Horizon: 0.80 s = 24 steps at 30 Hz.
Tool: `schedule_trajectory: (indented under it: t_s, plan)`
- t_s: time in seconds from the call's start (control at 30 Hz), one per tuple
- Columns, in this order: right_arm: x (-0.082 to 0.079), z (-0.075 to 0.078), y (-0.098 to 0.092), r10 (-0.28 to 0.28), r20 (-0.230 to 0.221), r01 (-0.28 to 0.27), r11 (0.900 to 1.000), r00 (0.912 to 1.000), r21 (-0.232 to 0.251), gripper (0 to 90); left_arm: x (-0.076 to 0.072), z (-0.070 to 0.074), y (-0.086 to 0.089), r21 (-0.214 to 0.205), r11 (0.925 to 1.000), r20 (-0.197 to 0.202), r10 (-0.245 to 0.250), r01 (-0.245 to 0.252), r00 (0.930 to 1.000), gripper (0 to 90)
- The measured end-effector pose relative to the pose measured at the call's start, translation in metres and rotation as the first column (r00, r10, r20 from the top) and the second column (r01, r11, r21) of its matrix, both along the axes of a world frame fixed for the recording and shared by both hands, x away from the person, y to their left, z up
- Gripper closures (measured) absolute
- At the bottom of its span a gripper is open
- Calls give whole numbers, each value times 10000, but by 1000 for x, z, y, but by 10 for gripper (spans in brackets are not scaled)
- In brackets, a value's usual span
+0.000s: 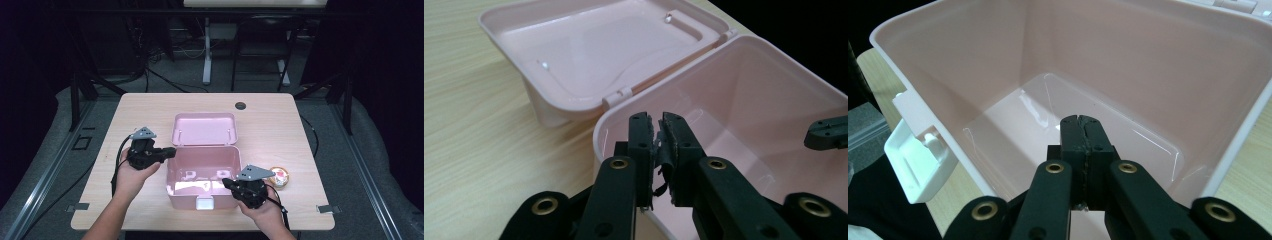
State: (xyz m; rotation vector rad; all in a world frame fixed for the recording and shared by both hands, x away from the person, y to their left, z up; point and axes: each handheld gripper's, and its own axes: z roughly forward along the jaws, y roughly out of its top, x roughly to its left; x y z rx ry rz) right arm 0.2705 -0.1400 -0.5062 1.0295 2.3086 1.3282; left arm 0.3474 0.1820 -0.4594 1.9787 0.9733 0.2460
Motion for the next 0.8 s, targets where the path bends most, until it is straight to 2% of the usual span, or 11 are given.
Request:
schedule_trajectory:
  t_s: [0.1,0.2,0.33,0.4,0.53,0.6,0.8]
  plan:
    - [0,0,0,-3,-39,3,10000,10000,52,900,-6,-6,0,175,9997,216,193,-197,9996,725]
    - [0,0,0,4,-64,-3,10000,10000,94,895,-8,-9,2,-64,9995,249,316,-314,9992,729]
    - [0,0,-1,11,-91,-10,9999,10000,156,888,-10,-8,7,-86,9986,439,522,-519,9977,733]
    - [0,0,-1,13,-97,-11,9998,10000,180,885,-11,-8,10,-86,9976,406,684,-681,9968,733]
    - [0,0,0,-22,-130,26,9996,9999,269,876,-10,-11,13,67,9979,65,641,-642,9979,765]
    - [0,0,-1,-5,-155,10,9996,9999,284,874,-9,-13,13,-38,9985,-84,543,-544,9985,769]
    - [0,0,-1,-13,-172,20,9990,9999,436,855,-8,-15,11,-120,9981,-102,603,-604,9981,771]
